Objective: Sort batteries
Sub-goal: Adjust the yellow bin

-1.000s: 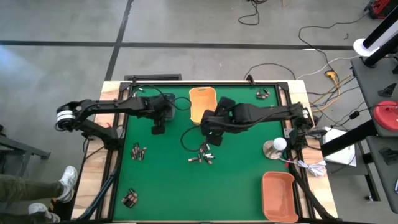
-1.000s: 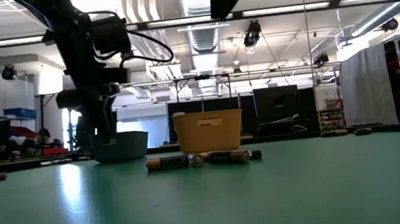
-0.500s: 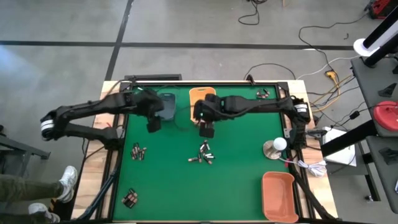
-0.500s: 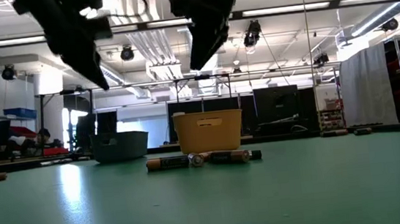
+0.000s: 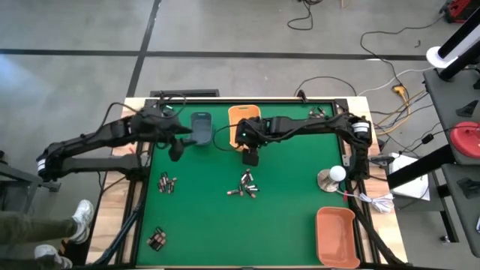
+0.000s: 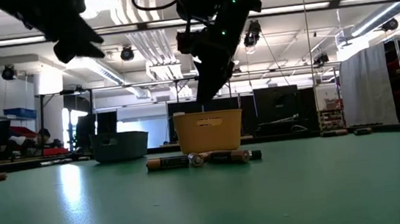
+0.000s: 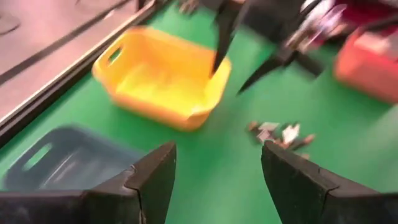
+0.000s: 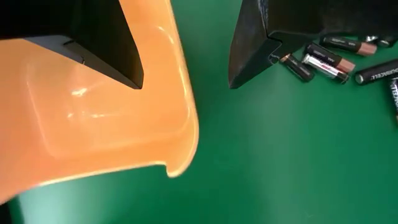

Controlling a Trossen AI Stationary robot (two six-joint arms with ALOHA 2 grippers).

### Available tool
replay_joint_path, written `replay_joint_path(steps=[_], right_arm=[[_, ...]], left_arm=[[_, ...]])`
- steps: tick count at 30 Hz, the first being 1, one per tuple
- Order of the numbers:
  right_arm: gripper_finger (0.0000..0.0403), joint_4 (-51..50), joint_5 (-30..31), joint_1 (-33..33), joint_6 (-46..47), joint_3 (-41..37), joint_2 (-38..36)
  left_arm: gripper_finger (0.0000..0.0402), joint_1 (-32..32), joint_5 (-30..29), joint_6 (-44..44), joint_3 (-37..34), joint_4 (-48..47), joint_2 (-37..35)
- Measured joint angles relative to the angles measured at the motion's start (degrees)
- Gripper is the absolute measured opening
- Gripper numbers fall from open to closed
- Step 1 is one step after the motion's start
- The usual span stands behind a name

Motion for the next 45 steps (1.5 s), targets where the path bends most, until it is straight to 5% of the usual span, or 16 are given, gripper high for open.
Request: replay_joint_path(steps=[12,27,35,45], right_arm=[[0.0231,4.77,-1.37,-0.64,3.48,-0.44,6.21],[0.0231,9.86,-11.75,-1.52,15.09,2.02,7.89],[0.0231,15.86,-11.85,-2.63,19.95,2.55,7.89],[0.0231,8.67,-11.23,-2.87,19.41,4.89,8.05]], left_arm=[[0.0216,-0.27,7.12,-8.86,-7.96,25.6,-4.97],[0.0216,-2.94,11.26,-14.74,-10.7,25.61,-8.24],[0.0216,-3.79,11.23,-14.9,-10.13,25.52,-8.54],[0.0216,-5.91,11.09,-16.77,-10.42,24.57,-9.09]])
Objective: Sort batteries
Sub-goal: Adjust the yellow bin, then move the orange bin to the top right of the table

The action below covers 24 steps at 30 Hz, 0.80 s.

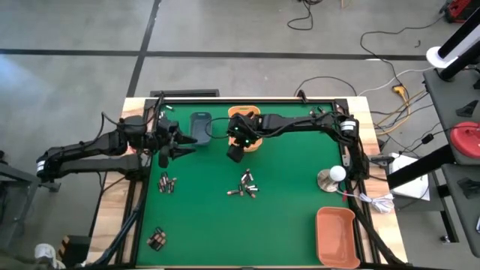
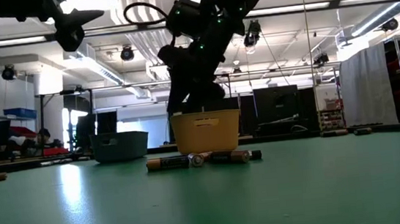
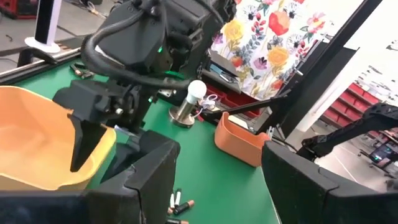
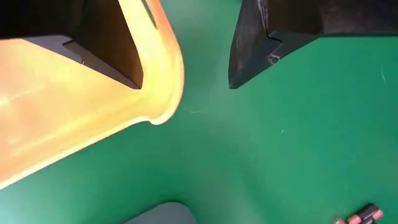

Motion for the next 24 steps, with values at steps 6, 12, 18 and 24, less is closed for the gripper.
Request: replay_joint_path(steps=[6,12,18,24], right_arm=[[0.0231,5.24,-0.52,-0.02,4.05,-0.14,2.15],[0.0231,6.89,-2.44,-0.01,3.65,-0.14,1.95],[0.0231,-2.08,1.27,0.77,0.48,4.44,-1.31],[0.0231,-16.82,10.47,8.21,-3.96,11.88,-5.4]], left_arm=[[0.0216,-0.41,-0.65,-0.09,0.0,-0.05,-0.17],[0.0216,-0.8,-1.56,-0.48,0.02,-0.46,-0.5],[0.0216,-0.8,-1.64,-0.48,0.02,-1.55,-0.26],[0.0211,-2.96,-1.7,-0.5,0.16,-0.64,-0.27]])
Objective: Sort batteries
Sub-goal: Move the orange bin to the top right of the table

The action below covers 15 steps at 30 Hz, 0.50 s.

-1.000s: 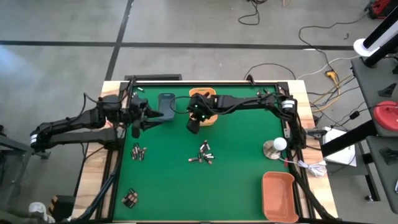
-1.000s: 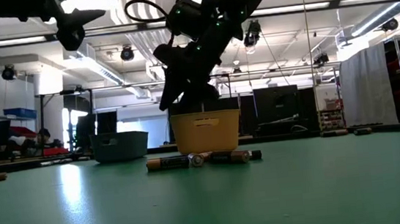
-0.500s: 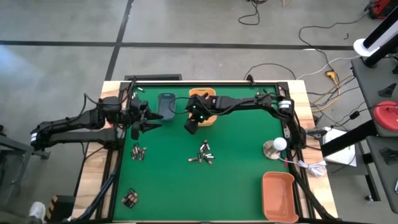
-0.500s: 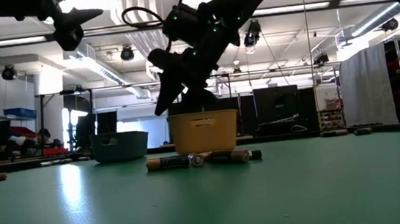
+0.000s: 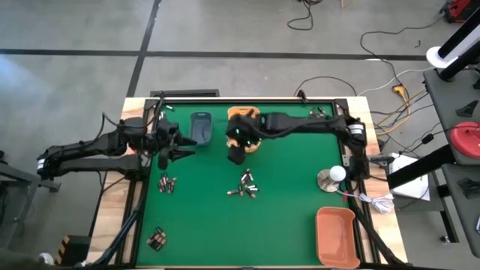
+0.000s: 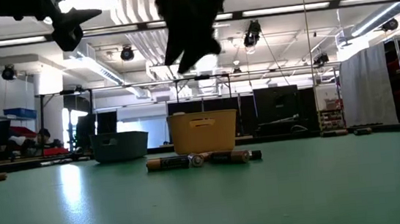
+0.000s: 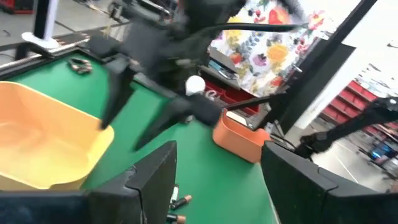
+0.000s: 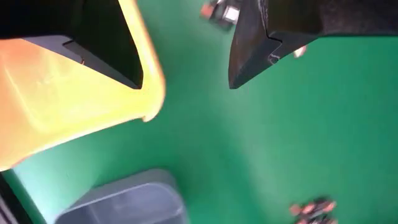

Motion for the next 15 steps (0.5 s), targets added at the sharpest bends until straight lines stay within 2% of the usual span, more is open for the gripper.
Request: replay_joint_path(steps=[7,15], right_arm=[[0.0231,-7.75,9.66,14.25,6.9,4.99,-2.23],[0.0231,-17.48,20.45,26.28,16.21,9.48,-2.23]], left_arm=[[0.0196,-9.89,-4.72,0.0,0.36,5.46,1.1],[0.0191,-25.43,-22.19,-1.5,0.36,14.92,7.58]])
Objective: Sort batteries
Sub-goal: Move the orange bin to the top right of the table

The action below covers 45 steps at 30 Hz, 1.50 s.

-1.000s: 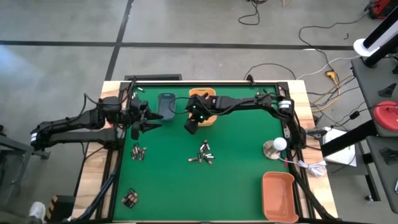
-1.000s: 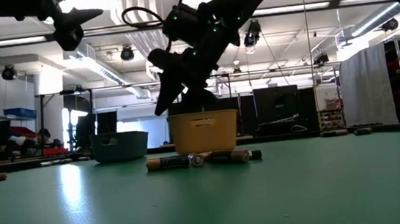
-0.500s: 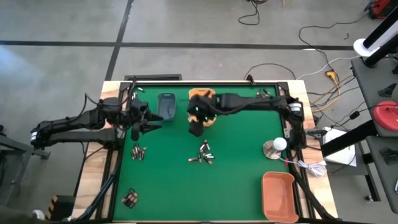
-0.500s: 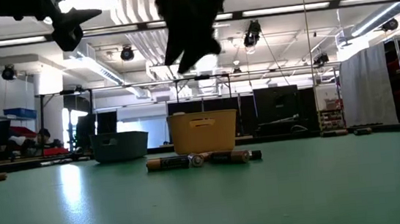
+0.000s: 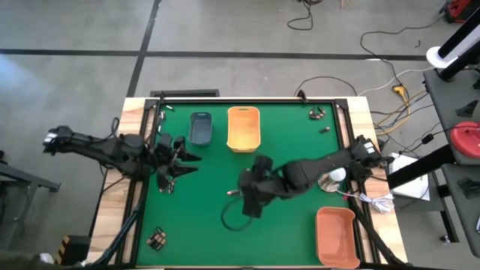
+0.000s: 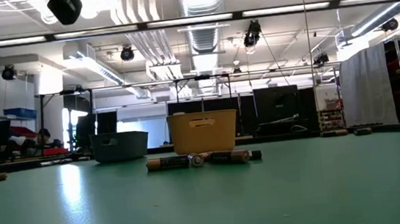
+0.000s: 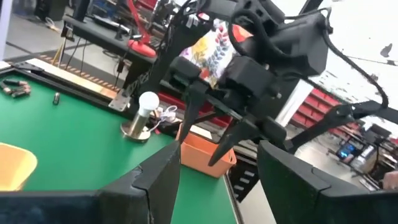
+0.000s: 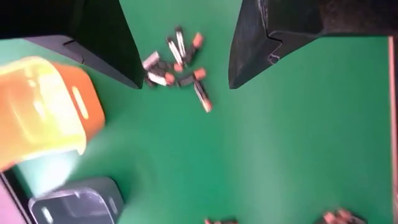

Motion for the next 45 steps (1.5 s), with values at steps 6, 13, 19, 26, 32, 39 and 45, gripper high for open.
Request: replay_joint_path(steps=[6,13,19,26,32,39,45], right_arm=[[0.0231,-4.93,0.91,7.57,6.6,0.97,0.01],[0.0231,-4.68,3.28,18.29,15.24,0.01,0.04],[0.0231,-3.04,3.22,29.44,23.18,-1.36,0.26],[0.0231,-0.19,-2.06,36.1,36.58,-2.4,1.35],[0.0231,0.38,-10.69,38.14,41.42,0.44,5.06],[0.0231,-8.22,-17.72,41.21,49.23,2.41,5.35],[0.0231,-18.93,-17.71,42.82,58.2,-0.68,6.21]], left_arm=[[0.0191,-7.06,-8.48,-4.46,0.0,7.89,4.58],[0.0191,-16.36,-18.1,-6.58,0.02,16.27,8.97],[0.0191,-22.12,-28.89,-8.44,0.02,24.63,14.85],[0.0191,-23.45,-31.71,-8.05,0.02,33.32,22.19],[0.0191,-23.42,-31.79,-7.62,0.02,35.87,25.89],[0.0191,-23.42,-31.79,-7.49,0.02,36.28,28.96],[0.0191,-23.42,-31.68,-7.67,0.02,40.73,35.42]])
